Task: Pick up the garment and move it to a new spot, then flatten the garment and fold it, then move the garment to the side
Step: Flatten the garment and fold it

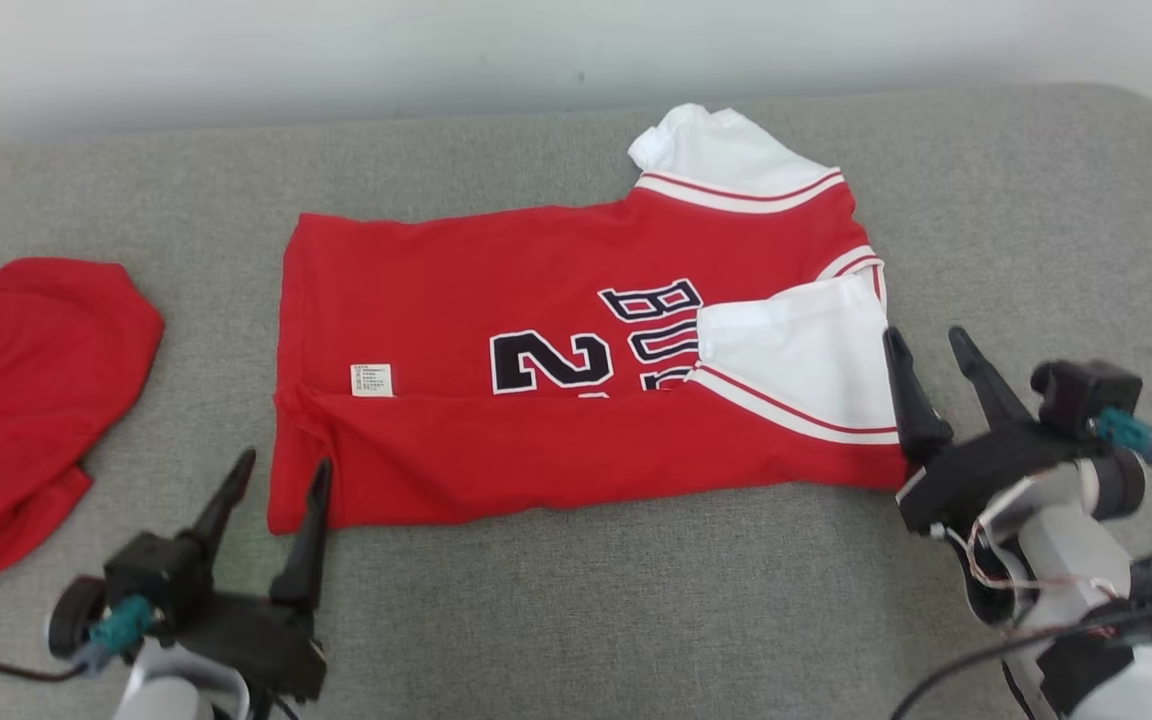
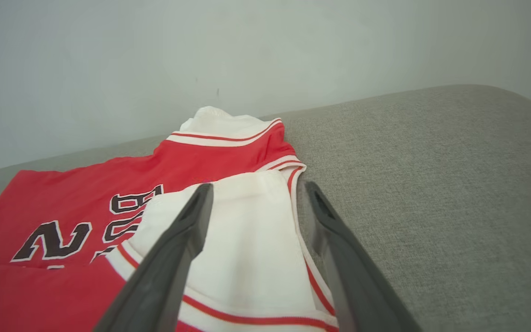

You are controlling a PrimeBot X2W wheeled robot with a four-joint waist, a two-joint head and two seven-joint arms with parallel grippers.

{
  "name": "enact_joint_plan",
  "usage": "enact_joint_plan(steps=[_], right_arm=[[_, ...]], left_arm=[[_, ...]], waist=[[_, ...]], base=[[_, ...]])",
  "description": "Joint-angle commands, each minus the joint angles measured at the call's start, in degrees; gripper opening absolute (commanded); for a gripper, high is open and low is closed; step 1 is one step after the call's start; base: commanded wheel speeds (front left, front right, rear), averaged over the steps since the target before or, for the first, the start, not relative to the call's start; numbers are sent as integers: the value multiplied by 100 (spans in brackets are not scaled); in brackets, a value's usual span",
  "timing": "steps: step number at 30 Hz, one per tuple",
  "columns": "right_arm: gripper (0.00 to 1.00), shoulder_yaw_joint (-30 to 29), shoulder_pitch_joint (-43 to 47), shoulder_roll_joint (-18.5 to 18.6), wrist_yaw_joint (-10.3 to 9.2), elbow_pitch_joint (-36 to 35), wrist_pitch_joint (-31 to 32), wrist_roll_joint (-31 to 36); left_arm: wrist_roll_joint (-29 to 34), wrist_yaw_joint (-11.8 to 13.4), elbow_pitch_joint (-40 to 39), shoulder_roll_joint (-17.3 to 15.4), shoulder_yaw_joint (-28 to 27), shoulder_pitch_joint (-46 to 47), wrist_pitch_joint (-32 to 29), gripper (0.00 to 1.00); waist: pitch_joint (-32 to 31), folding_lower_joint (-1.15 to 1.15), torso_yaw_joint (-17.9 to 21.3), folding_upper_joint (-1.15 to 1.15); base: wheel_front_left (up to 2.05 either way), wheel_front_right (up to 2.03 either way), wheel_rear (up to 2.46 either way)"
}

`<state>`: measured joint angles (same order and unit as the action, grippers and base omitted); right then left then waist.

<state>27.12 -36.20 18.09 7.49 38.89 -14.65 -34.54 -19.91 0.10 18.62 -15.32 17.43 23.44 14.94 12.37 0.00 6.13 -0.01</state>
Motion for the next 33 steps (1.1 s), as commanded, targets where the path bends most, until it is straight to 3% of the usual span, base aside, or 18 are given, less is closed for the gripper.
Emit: enact_joint_plan(steps=[1, 12, 21, 33], right_arm=[[100, -22, 197, 71, 0, -105, -41, 114], [100, -443, 1002, 160, 0, -459, -41, 928], [100, -693, 1226, -91, 0, -388, 123, 1163], [100, -757, 1143, -208, 0, -217, 309, 1571]], left_arm=[[55, 27, -117, 39, -53, -219, 32, 100], [286, -11, -275, 310, -321, -743, 34, 100], [580, -104, 151, 431, -380, -553, 34, 100], [1090, 206, 681, 449, -555, -269, 34, 100]], waist=[[-73, 0, -21, 1], [-73, 0, 59, 1], [-7, 0, 99, 1], [99, 0, 179, 1]], base=[[0, 0, 0], [0, 0, 0], [0, 0, 0], [0, 0, 0]])
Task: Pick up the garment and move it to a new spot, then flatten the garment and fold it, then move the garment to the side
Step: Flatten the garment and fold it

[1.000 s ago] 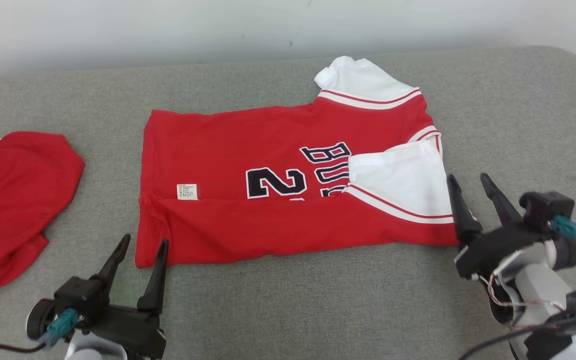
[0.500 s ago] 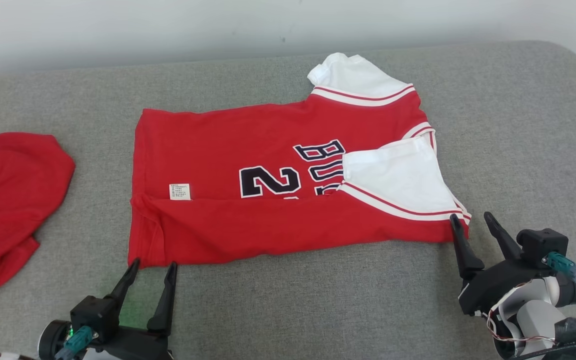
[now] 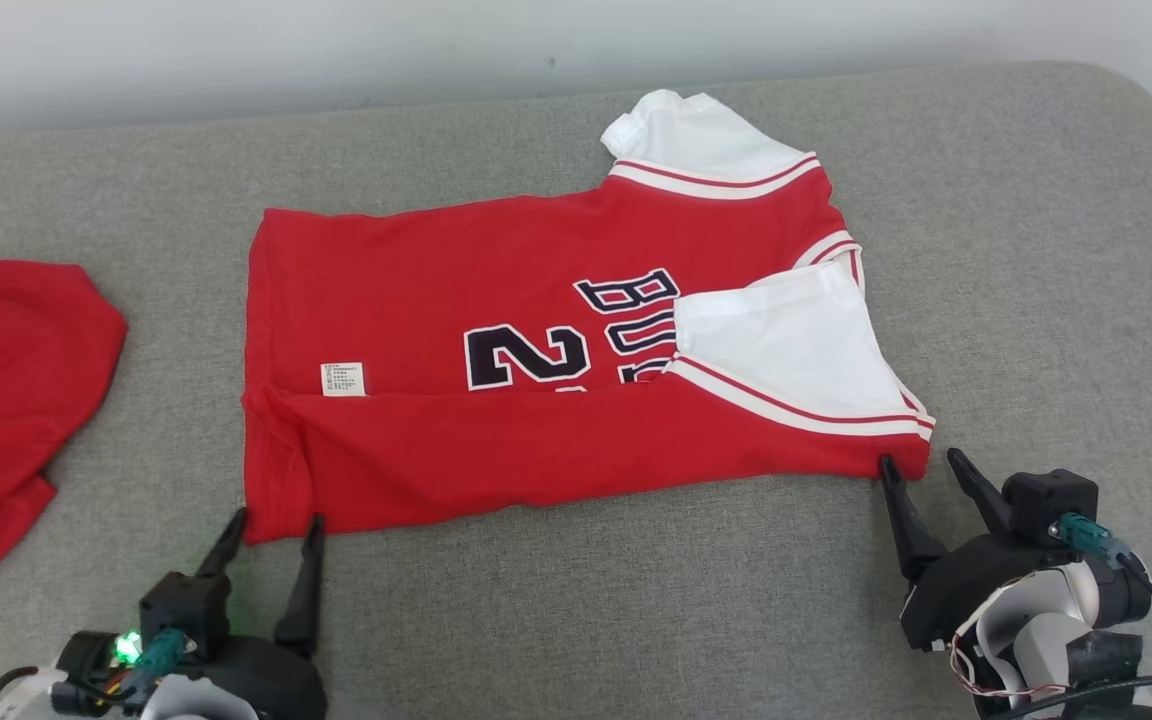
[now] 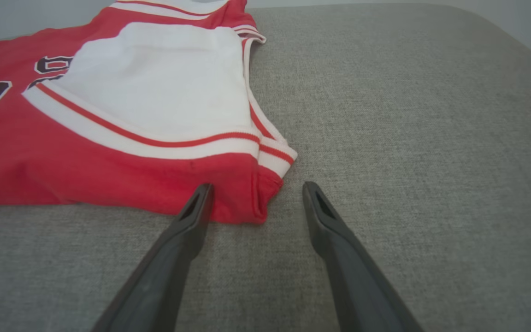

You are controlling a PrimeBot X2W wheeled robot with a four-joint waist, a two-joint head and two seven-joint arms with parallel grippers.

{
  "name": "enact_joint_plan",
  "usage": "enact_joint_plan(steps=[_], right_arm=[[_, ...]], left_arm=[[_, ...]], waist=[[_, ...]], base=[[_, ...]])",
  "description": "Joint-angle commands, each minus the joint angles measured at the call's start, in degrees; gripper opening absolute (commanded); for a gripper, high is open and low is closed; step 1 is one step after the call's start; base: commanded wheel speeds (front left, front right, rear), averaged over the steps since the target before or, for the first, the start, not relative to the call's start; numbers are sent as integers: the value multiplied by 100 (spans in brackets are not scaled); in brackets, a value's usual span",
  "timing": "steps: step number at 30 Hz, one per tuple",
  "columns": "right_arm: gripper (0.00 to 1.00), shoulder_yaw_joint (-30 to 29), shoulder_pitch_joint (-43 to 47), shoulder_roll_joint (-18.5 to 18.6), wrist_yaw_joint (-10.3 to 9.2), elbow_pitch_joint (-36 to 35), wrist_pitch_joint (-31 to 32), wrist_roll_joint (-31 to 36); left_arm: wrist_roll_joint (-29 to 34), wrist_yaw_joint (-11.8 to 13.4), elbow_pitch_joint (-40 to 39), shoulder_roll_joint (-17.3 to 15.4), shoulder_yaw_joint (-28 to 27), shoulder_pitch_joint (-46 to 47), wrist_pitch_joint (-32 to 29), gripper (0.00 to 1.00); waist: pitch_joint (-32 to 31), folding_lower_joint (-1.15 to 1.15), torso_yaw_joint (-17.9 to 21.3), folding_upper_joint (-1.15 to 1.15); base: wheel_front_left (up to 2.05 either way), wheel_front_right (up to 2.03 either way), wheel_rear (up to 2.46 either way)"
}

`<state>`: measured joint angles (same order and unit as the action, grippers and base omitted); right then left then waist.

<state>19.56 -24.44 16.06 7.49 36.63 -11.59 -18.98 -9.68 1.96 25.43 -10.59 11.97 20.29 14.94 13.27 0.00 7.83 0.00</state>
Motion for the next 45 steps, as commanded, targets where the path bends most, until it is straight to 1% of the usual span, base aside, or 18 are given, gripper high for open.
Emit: enact_joint_plan(steps=[1, 3, 6, 7, 8, 9, 10, 13, 17, 19, 23, 27, 30, 32, 37, 39, 44, 45], right_arm=[[100, -8, -48, -30, 0, 40, 15, 66], [100, -23, -61, -84, 0, 86, 34, 115], [100, -34, -97, -135, 0, 184, 66, 157], [44, -27, -114, -154, 0, 226, 102, 199], [0, -29, -128, -165, 0, 255, 101, 217], [0, -38, -140, -168, -1, 282, 87, 230], [0, -55, -142, -164, -1, 305, 71, 243], [0, -128, -122, -171, -2, 347, 2, 230], [0, -337, -29, -36, -3, 350, -98, 164], [0, -541, 119, 71, -3, 253, -131, 114], [0, -784, 545, 172, -3, 21, -75, 70], [0, -1034, 1138, 273, -4, -414, 165, 23], [0, -1283, 1612, 329, -4, -873, 397, 89], [0, -1431, 1884, 315, -4, -1223, 572, 137], [0, -1602, 2374, 129, -4, -2030, 1067, 133], [0, -1591, 2504, 80, -4, -2225, 1242, 164], [0, -1636, 2681, 14, -4, -2440, 1541, 242], [0, -1638, 2720, -25, -4, -2456, 1620, 217]], left_arm=[[65, 44, 30, -12, -48, 87, 35, 100], [79, 177, 82, -7, -176, 120, 35, 100], [58, 139, 200, 35, -217, 133, 34, 100], [53, 107, 261, 38, -218, 143, 23, 100], [6, 67, 311, 58, -230, 152, 16, 76], [-1, 44, 341, 62, -243, 171, 16, 34], [-1, -5, 361, 73, -234, 169, 16, 0], [-9, -115, 343, 105, -254, 95, 16, 0], [-46, -212, 25, 157, -350, -125, 21, 0], [-81, -304, -225, 191, -390, -410, 22, 0], [-60, -350, -556, 316, -314, -897, 22, 0], [-53, -403, -802, 430, -193, -1357, 22, 0], [-93, -393, -938, 477, -162, -1622, 22, 0], [-134, -364, -1030, 513, -178, -1781, 22, 0], [-181, -280, -1215, 552, -250, -2086, 22, 0], [-189, -287, -1225, 538, -286, -2157, 22, 0], [-196, -360, -1134, 514, -309, -2180, 22, 0], [-189, -375, -1104, 519, -308, -2164, 22, 13]], waist=[[21, 0, 14, 0], [46, 0, 26, 0], [75, 0, 25, 0], [81, 0, 25, 0], [84, 0, 22, 0], [85, 0, 19, 0], [82, 0, 17, 0], [27, 0, 14, 0], [-136, 0, 10, 0], [-301, 0, 7, 0], [-554, 0, -26, 0], [-727, 0, -87, 0], [-782, 0, -97, 0], [-800, 0, -84, 0], [-831, 0, -48, 0], [-848, 0, -45, 0], [-852, 0, -66, 0], [-858, 0, -67, 0]], base=[[0, 0, 0], [0, 0, 0], [0, 0, 0], [0, 0, 0], [0, 0, 0], [0, 0, 0], [0, 0, 0], [0, 0, 0], [0, 0, 0], [0, 0, 0], [0, 0, 0], [0, 0, 0], [0, 0, 0], [0, 0, 0], [0, 0, 0], [0, 0, 0], [0, 0, 0], [0, 0, 0]])
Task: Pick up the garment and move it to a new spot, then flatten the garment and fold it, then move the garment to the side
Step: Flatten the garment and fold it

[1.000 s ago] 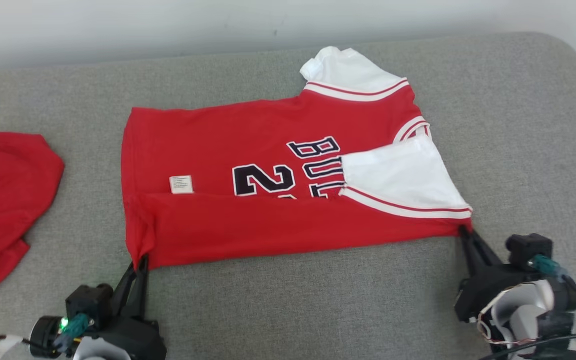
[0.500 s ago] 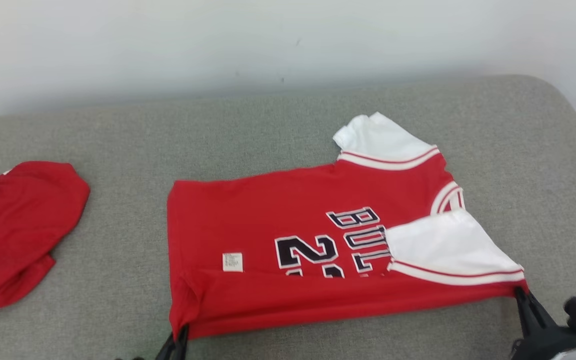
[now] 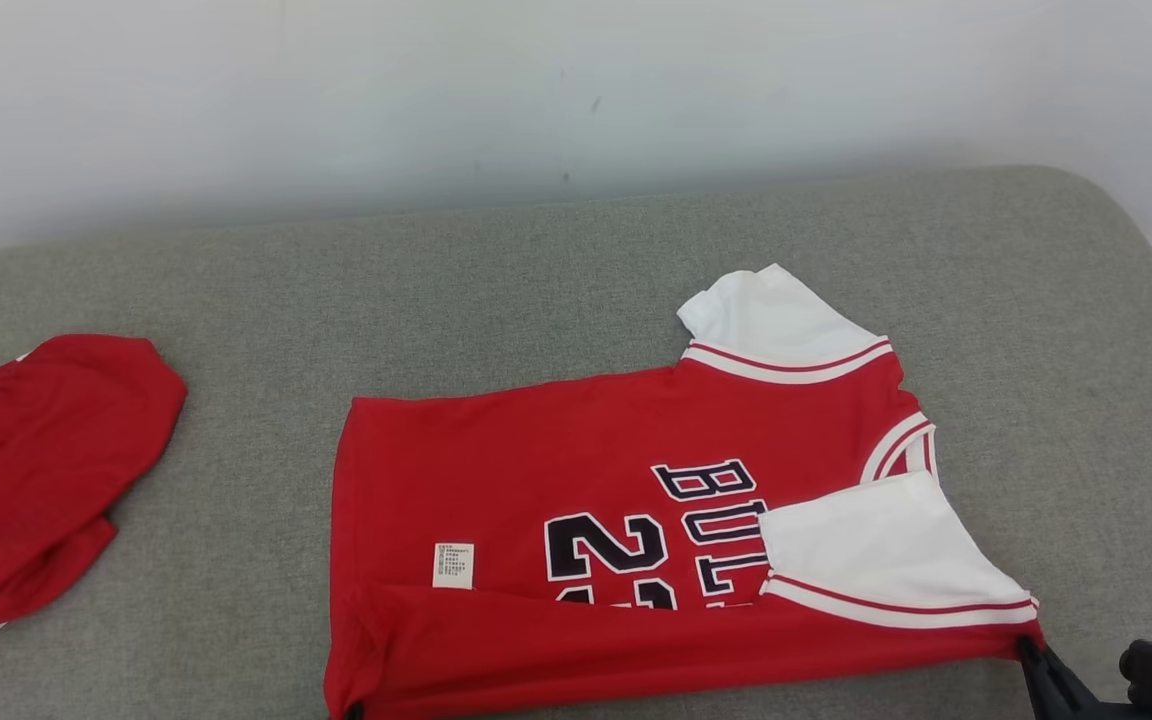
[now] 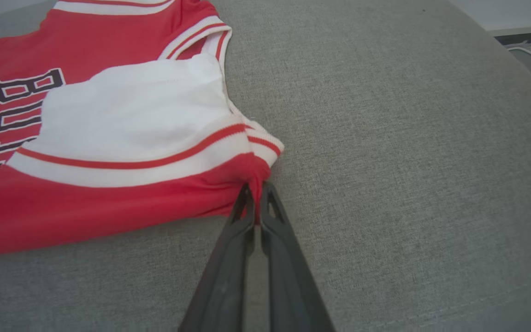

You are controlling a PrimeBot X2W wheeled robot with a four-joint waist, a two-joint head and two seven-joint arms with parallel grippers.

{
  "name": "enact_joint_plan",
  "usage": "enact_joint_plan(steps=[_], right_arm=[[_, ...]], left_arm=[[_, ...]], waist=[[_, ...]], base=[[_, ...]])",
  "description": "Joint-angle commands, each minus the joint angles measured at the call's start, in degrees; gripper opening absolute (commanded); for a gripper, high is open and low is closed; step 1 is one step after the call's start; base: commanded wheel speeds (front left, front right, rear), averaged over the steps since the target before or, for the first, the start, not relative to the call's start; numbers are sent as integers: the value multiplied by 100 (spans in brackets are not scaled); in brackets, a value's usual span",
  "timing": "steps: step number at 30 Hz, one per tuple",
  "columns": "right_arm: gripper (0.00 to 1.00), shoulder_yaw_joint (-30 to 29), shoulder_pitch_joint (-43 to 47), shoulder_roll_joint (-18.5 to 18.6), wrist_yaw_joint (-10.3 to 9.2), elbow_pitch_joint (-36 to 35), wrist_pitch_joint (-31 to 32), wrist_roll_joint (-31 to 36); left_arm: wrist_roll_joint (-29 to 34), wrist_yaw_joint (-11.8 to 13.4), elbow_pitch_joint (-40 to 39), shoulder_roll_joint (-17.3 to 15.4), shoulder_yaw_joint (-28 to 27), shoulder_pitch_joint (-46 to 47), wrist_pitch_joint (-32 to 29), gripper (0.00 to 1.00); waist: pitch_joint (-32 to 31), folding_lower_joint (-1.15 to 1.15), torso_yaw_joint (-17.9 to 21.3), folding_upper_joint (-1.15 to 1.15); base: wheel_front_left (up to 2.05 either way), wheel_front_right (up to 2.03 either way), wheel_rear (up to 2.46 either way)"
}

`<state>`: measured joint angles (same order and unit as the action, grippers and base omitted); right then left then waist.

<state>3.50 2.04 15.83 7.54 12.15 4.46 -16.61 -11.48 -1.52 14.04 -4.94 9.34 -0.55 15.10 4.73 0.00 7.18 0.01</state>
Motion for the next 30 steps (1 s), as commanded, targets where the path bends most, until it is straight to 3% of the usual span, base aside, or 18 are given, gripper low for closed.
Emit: enact_joint_plan(steps=[1, 2, 3, 4, 13, 24, 30], right_arm=[[0, -32, 93, -26, -10, -30, 65, -22], [0, -42, 93, -28, -10, -64, 76, 18], [62, -38, 89, -52, -10, -90, 80, 26], [100, -14, 91, -100, -9, -101, 95, -26], [100, -16, -38, -153, -8, -308, -346, 91], [100, 196, -83, -398, -8, -513, -1349, 443], [100, 286, -91, -583, -8, -551, -1683, 670]], left_arm=[[-6, -4, 47, -38, -59, -56, 5, 44], [-5, 22, 69, -29, -80, -47, 5, 100], [-8, 8, 90, -18, -88, -47, 5, 100], [-22, 6, 94, 1, -92, -51, 5, 100], [16, 11, -193, 61, -328, -96, 5, 100], [519, 422, -1407, 147, -705, -176, 5, 100], [582, 509, -1530, 179, -803, -176, 5, 100]], waist=[[-9, 0, -1, -1], [-13, 0, 0, -1], [-20, 0, 3, -1], [-27, 0, 4, -1], [-159, 0, -81, -1], [-341, 0, -419, -1], [-337, 0, -522, -1]], base=[[0, 0, 0], [0, 0, 0], [0, 0, 0], [0, 0, 0], [0, 0, 0], [0, 0, 0], [0, 0, 0]])
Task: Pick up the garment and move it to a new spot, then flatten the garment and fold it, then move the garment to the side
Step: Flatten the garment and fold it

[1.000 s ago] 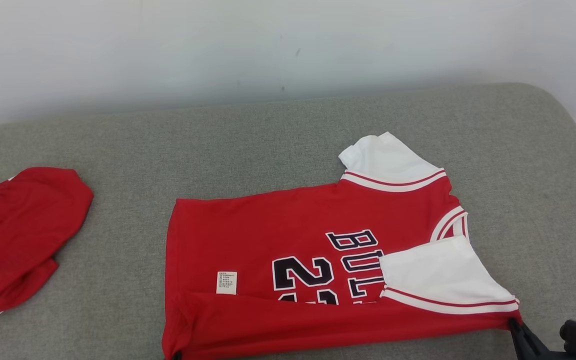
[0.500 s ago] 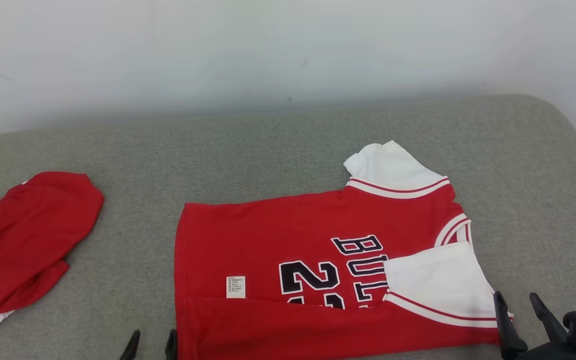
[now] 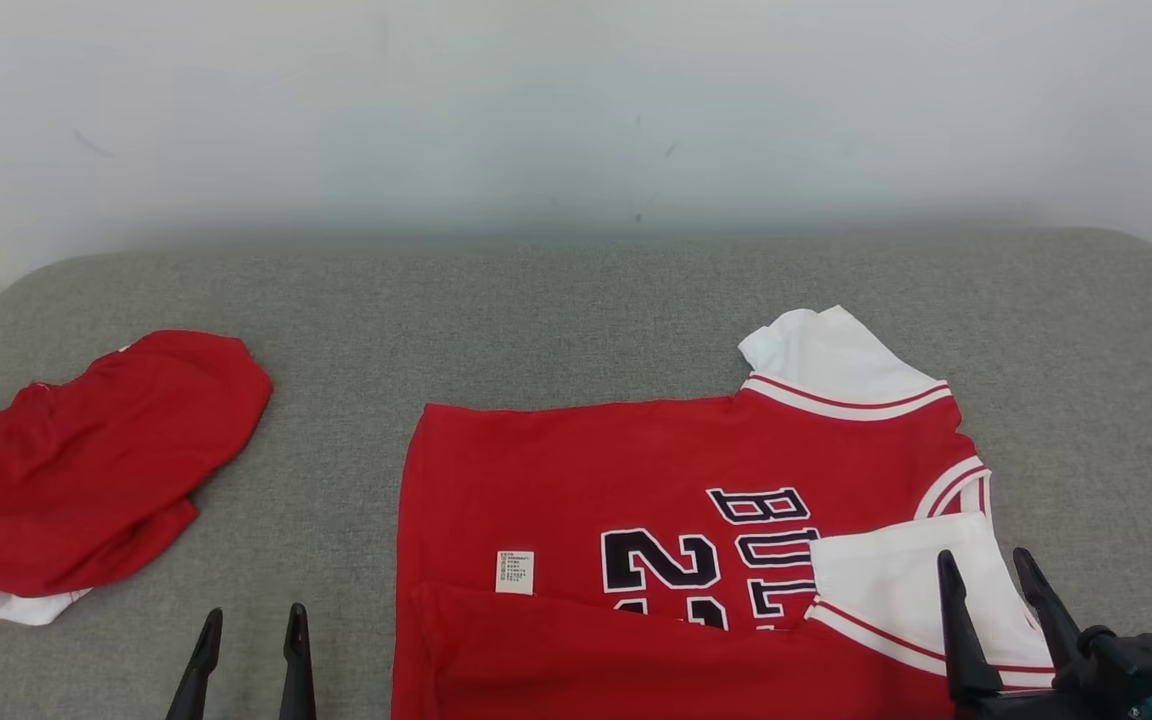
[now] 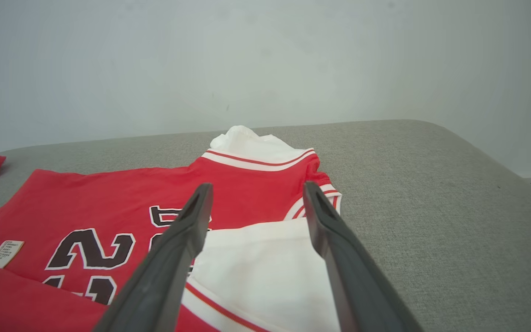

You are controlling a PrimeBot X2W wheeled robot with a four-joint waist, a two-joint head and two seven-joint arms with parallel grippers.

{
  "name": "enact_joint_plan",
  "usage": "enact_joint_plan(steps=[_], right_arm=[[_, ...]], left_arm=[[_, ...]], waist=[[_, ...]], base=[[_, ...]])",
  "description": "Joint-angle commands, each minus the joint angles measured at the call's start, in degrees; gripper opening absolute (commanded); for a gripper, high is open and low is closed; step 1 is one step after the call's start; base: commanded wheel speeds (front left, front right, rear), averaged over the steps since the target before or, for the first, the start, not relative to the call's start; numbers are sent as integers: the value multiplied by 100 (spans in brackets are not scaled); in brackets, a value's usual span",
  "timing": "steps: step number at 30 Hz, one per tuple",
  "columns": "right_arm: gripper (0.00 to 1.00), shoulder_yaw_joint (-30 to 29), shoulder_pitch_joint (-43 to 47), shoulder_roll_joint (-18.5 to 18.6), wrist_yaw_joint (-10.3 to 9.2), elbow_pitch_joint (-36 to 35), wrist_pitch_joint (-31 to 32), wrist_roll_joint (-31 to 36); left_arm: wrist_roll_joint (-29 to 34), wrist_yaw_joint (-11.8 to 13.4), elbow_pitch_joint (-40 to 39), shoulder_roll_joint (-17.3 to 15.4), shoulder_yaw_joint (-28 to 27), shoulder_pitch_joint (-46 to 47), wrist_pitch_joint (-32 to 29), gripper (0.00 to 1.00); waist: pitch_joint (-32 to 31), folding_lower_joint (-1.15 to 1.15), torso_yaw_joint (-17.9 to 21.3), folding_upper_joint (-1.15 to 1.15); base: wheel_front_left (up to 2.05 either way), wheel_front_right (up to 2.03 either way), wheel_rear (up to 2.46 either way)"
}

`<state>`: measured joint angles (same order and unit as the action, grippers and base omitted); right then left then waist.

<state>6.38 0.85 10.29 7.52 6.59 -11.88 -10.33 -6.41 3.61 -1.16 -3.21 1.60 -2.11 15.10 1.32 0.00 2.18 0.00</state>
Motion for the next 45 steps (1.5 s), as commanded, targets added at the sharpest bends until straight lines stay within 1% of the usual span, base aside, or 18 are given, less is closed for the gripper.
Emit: enact_joint_plan(steps=[1, 8, 10, 14, 16, 20, 27, 30, 34, 35, 45], right_arm=[[100, 12, 16, -70, -6, 21, -73, 63], [100, 23, -69, -124, -6, 90, -154, 125], [100, 16, -135, -109, -6, 103, -170, 128], [100, 77, -306, -100, -6, 127, -167, 155], [100, 136, -462, -99, -6, 144, -175, 185], [100, 229, -785, -151, -6, 210, -201, 202], [100, 352, -1270, -265, -6, 376, -285, 206], [100, 391, -1407, -302, -6, 458, -306, 204], [100, 435, -1562, -354, -6, 519, -331, 192], [100, 439, -1603, -373, -6, 554, -336, 190], [100, 435, -1711, -450, -6, 514, -339, 226]], left_arm=[[70, 1, -12, 9, -48, -18, 5, 100], [29, -56, 51, 20, -75, 54, 5, 100], [-39, -109, 104, 20, -63, 166, 5, 100], [-190, -308, 361, 15, -49, 486, 5, 100], [-292, -456, 608, -50, -72, 778, 5, 100], [-374, -669, 1153, -189, -28, 1419, -20, 100], [-498, -909, 2032, -460, 74, 2558, -252, 100], [-564, -963, 2403, -534, 146, 2951, -335, 100], [-546, -996, 2980, -714, 233, 3370, -483, 100], [-561, -1023, 3224, -758, 279, 3537, -502, 100], [-675, -1079, 4235, -882, 528, 4244, -439, 100]], waist=[[8, 0, -25, 0], [96, 0, -12, 0], [150, 0, 5, 0], [305, 0, 103, 0], [411, 0, 181, 0], [636, 0, 382, 0], [1031, 0, 781, 0], [1188, 0, 933, 0], [1370, 0, 1118, 0], [1442, 0, 1185, 0], [1623, 0, 1334, 0]], base=[[0, 0, 0], [0, 0, 0], [0, 0, 0], [0, 0, 0], [0, 0, 0], [0, 0, 0], [0, 0, 0], [0, 0, 0], [0, 0, 0], [0, 0, 0], [0, 0, 0]])
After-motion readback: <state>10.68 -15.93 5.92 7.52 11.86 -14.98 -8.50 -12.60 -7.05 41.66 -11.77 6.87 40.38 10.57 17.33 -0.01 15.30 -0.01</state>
